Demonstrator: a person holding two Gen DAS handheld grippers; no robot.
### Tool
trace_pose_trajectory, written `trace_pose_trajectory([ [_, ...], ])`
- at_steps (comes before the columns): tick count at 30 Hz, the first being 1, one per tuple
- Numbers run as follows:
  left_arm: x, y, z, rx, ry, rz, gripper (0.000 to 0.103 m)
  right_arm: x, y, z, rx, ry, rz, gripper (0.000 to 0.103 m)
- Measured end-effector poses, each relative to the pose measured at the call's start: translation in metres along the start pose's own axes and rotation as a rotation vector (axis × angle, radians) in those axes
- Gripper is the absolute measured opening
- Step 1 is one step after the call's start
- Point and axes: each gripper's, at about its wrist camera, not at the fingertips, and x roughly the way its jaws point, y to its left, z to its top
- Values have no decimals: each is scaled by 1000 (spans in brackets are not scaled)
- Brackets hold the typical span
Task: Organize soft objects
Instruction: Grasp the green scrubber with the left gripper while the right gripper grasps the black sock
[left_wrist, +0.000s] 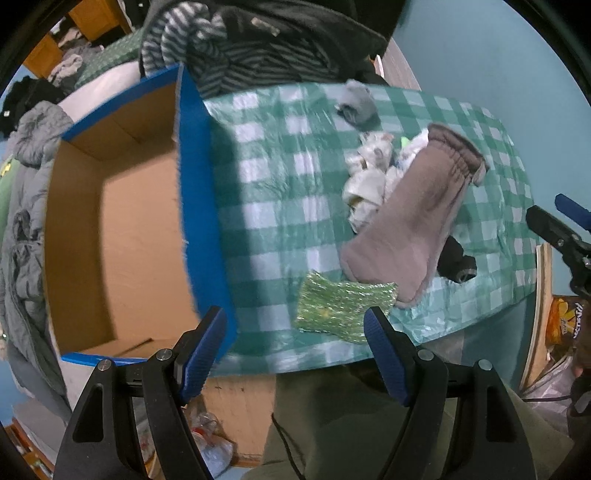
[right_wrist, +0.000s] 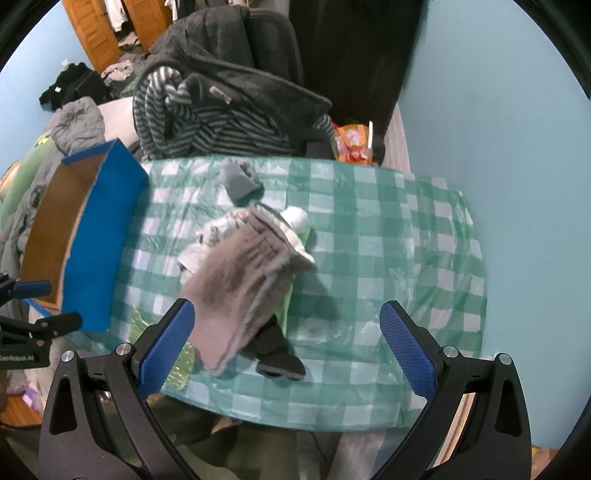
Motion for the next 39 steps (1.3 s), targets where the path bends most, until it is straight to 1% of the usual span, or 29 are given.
trace_pose_trajectory([
  [5, 20, -13, -3, 14, 31, 11, 78, 23, -8, -11, -12, 41, 3, 100],
  [11, 46, -22, -5, 16, 57, 4, 78, 52, -14, -21, -26, 94, 21, 100],
  [16, 67, -22, -6, -27, 86, -10, 78, 74, -11, -31, -63, 137, 42, 100],
  [19, 75, -22, -6, -59, 91, -33, 78, 87, -10, -36, -91, 166, 48, 96],
  [22, 83, -24, -5, -73, 105, -46, 78, 97, -8, -39, -112, 182, 58, 96],
  [27, 101, -28, -2, -92, 119, -47, 78, 111, -5, -43, -132, 203, 77, 94],
  [30, 113, -31, 1, -89, 129, -39, 78, 118, -1, -45, -149, 214, 86, 91],
  [33, 127, -38, 5, -65, 152, -15, 78, 125, 3, -47, -166, 233, 95, 83],
  [35, 134, -43, 7, -51, 171, -7, 78, 130, 4, -49, -173, 248, 100, 77],
  [36, 139, -45, -2, -48, 167, -8, 78, 132, 5, -50, -179, 258, 105, 75],
  [38, 142, -48, -1, -43, 159, -8, 78, 135, 8, -52, -191, 276, 108, 70],
  [39, 145, -49, -1, -43, 152, -8, 78, 137, 9, -53, -197, 287, 116, 64],
])
